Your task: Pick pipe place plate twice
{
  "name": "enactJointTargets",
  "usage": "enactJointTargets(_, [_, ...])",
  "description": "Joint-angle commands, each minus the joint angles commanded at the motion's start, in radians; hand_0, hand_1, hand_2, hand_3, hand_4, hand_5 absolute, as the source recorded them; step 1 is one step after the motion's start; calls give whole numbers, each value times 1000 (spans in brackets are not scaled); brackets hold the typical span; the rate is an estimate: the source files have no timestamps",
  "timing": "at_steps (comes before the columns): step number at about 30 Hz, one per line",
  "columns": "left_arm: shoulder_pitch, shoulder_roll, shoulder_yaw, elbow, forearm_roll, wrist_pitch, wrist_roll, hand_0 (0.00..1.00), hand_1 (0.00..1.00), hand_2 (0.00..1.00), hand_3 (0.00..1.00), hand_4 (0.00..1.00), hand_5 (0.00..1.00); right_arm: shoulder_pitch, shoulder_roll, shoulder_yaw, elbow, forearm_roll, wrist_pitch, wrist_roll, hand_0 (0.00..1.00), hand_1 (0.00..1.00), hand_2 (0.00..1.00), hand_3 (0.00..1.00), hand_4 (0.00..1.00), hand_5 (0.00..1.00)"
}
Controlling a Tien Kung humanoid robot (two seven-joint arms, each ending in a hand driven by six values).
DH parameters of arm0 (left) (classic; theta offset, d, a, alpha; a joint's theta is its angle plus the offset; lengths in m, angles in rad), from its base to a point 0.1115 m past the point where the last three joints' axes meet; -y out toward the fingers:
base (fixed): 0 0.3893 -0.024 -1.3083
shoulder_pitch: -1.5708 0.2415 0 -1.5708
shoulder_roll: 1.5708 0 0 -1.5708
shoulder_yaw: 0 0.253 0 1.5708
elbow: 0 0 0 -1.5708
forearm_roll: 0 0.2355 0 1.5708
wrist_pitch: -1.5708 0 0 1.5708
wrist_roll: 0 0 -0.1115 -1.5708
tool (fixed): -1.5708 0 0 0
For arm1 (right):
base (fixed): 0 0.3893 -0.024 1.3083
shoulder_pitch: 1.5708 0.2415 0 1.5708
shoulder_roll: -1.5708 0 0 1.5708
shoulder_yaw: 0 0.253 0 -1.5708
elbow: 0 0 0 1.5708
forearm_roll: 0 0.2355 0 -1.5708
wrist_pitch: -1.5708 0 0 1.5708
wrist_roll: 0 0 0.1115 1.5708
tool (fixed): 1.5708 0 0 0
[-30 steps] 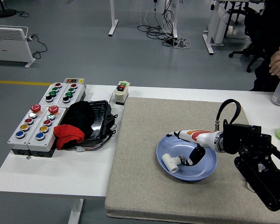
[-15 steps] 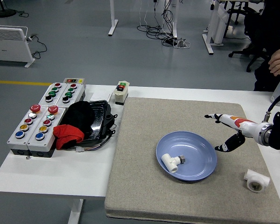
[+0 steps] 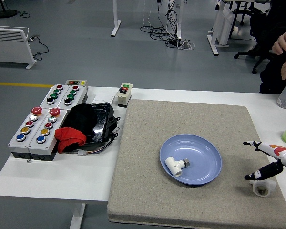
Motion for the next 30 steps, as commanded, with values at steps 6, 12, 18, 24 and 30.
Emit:
enactJointTargets(6, [-2, -1, 1, 0, 0, 0, 0, 624, 586, 515, 575, 196, 998, -31, -14, 12, 29, 20, 0, -14, 971, 925, 998, 998, 871, 373])
enactJointTargets(12, [-4, 0, 1, 0, 0, 0, 0, 625, 586, 515, 575, 197, 998, -50, -25, 5, 10, 31, 0, -44, 871, 845, 968, 998, 869, 377])
enactJointTargets(18, [-5, -1, -3, 0, 7, -1, 3, 624, 586, 515, 575, 197, 998, -49, -25, -4, -4, 37, 0, -56, 808, 796, 917, 982, 867, 381])
enactJointTargets(24, [-5, 0, -3, 0, 8, -2, 5, 624, 586, 515, 576, 197, 998, -48, -26, -8, -26, 34, 0, -56, 789, 779, 885, 950, 863, 379])
enactJointTargets(30, [-5, 0, -1, 0, 6, -2, 4, 625, 586, 514, 576, 197, 998, -47, -22, -19, -38, 28, 0, -54, 743, 738, 857, 934, 849, 374])
